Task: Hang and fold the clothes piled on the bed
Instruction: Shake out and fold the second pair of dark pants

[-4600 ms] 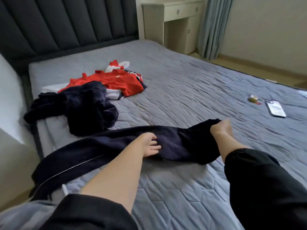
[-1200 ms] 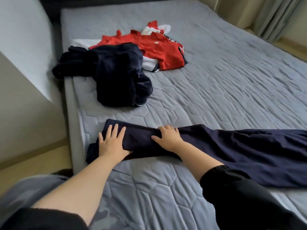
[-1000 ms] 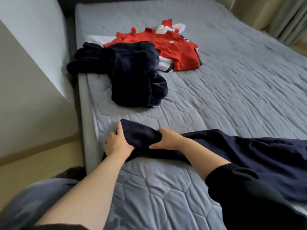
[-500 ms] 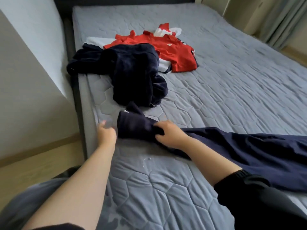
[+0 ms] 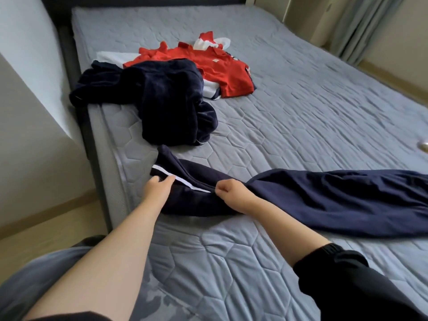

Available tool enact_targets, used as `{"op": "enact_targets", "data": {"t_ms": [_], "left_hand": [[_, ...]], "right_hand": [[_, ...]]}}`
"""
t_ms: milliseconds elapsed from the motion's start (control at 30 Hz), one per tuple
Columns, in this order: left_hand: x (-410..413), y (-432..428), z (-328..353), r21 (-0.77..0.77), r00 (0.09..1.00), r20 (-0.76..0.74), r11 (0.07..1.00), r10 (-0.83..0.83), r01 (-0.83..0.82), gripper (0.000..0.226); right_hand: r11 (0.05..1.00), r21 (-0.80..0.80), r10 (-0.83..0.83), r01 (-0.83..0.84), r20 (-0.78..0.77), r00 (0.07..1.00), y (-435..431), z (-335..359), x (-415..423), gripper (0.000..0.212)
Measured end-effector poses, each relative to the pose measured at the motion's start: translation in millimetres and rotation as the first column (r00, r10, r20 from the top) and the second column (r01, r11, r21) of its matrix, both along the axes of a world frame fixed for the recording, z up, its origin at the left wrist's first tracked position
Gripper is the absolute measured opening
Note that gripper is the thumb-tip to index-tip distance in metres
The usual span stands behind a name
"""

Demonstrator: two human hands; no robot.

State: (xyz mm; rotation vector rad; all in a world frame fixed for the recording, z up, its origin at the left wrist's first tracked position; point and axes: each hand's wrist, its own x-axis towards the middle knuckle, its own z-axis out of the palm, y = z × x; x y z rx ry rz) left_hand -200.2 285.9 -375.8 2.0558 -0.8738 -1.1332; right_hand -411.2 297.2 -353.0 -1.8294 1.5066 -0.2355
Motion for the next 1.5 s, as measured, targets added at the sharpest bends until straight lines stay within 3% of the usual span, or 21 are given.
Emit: {"op": "enact_targets", "data": {"t_ms": [67, 133, 200, 267, 400, 500, 567, 700, 733, 767, 800, 833, 900, 933, 1000, 1100, 1200, 1267, 1333, 1400, 1500], "left_hand": [[2.0, -2.7, -2.0, -0.007, 0.981, -0.171, 0.995, 0.095, -0.098, 0.063], [-0.6, -3.6, -1.3, 0.01, 0.877, -0.438, 0.976, 0.199, -0.216, 0.068], [-4.7, -4.0, 1.1, -0.001, 0.852, -0.486, 0.975, 0.194, -0.223, 0.057], [-8.2, -5.8, 0.8, -0.047, 0.86, -0.479, 0.973, 0.176, -0.226, 0.045], [-8.4, -8.6, 4.6, -0.09, 0.835, -0.525, 0.964, 0.167, -0.249, 0.042], [-7.7, -8.5, 5.3, -0.147, 0.9, -0.415, 0.967, 0.131, -0.208, 0.039], [-8.0, -7.0, 9.0, -0.143, 0.902, -0.414, 0.97, 0.121, -0.195, 0.017], [0.5, -5.8, 16.4, -0.127, 0.801, -0.546, 0.92, 0.247, -0.37, 0.011], [3.4, -5.3, 18.0, -0.138, 0.832, -0.482, 0.914, 0.274, -0.381, 0.008], [5.2, -4.7, 17.5, -0.168, 0.916, -0.304, 0.932, 0.262, -0.322, 0.027], [5.0, -1.9, 16.3, -0.193, 0.984, -0.029, 0.964, 0.178, -0.181, 0.046], [1.8, 2.5, 16.4, -0.223, 0.959, 0.28, 0.975, 0.051, 0.013, 0.061], [-15.6, 12.5, 14.3, -0.207, 0.667, 0.718, 0.854, -0.198, 0.477, 0.074], [-28.2, 17.1, 11.6, -0.107, 0.486, 0.817, 0.747, -0.31, 0.656, 0.076], [-52.5, 23.2, 1.7, 0.136, 0.222, 0.838, 0.585, -0.498, 0.8, 0.077], [-78.3, 28.7, -12.0, 0.318, 0.1, 0.749, 0.488, -0.655, 0.813, 0.074], [-97.3, 28.6, -17.4, 0.349, 0.066, 0.753, 0.483, -0.654, 0.803, 0.066], [-106.6, 25.9, -17.9, 0.302, 0.114, 0.779, 0.528, -0.617, 0.794, 0.056], [-110.6, 22.6, -18.8, 0.249, 0.146, 0.812, 0.562, -0.566, 0.789, 0.042], [-108.7, 19.4, -20.9, 0.215, 0.171, 0.827, 0.582, -0.536, 0.785, 0.032], [-100.9, 18.1, -23.7, 0.13, 0.226, 0.814, 0.547, -0.535, 0.827, 0.027]], "right_hand": [[0.969, 0.203, 0.195, -0.141, -0.277, 0.941, -0.9, 5.0, -15.6, 0.024], [0.866, 0.487, 0.409, -0.114, -0.559, 0.721, 1.6, 8.3, -35.2, 0.03], [0.725, 0.689, 0.569, 0.027, -0.62, 0.54, 6.3, 11.6, -54.8, 0.039], [0.695, 0.712, 0.591, 0.099, -0.644, 0.485, 12.2, 9.3, -73.9, 0.046], [0.823, 0.531, 0.403, 0.203, -0.796, 0.451, 30.1, 2.3, -112.9, 0.073], [0.856, 0.475, 0.361, 0.203, -0.831, 0.422, 35.3, 2.5, -118.0, 0.065], [0.93, 0.346, 0.236, 0.122, -0.818, 0.524, 33.8, 0.3, -107.7, 0.049], [0.979, -0.199, -0.164, 0.041, -0.654, 0.738, 25.4, -3.0, -83.8, 0.023], [0.945, -0.327, -0.225, 0.005, -0.64, 0.734, 21.1, -3.1, -83.7, 0.022], [0.914, -0.406, -0.279, -0.019, -0.661, 0.697, 16.2, -4.0, -86.5, 0.026], [0.907, -0.421, -0.326, 0.004, -0.695, 0.64, 12.1, -4.3, -91.5, 0.035], [0.922, -0.381, -0.343, 0.064, -0.731, 0.589, 9.6, -3.0, -98.4, 0.046], [0.94, -0.27, -0.341, 0.209, -0.742, 0.577, 10.0, -2.6, -115.0, 0.061], [0.939, -0.229, -0.341, 0.258, -0.731, 0.591, 14.3, -3.3, -125.8, 0.061], [0.93, -0.25, -0.364, 0.27, -0.74, 0.565, 28.2, -4.1, -154.3, 0.048], [0.85, -0.233, -0.437, 0.473, -0.814, 0.383, 60.8, -0.7, -216.3, 0.039], [0.668, -0.033, -0.283, 0.744, -0.935, 0.212, 103.8, 14.1, -261.8, 0.037], [0.625, 0.095, -0.035, 0.774, -0.988, 0.149, 118.4, 19.3, -272.4, 0.037], [0.58, 0.111, -0.023, 0.807, -0.988, 0.153, 117.0, 16.8, -274.9, 0.036], [0.67, -0.026, -0.225, 0.742, -0.96, 0.169, 103.8, 10.3, -268.6, 0.036], [0.905, -0.343, -0.416, 0.252, -0.833, 0.364, 77.2, -4.5, -236.7, 0.032]]}}
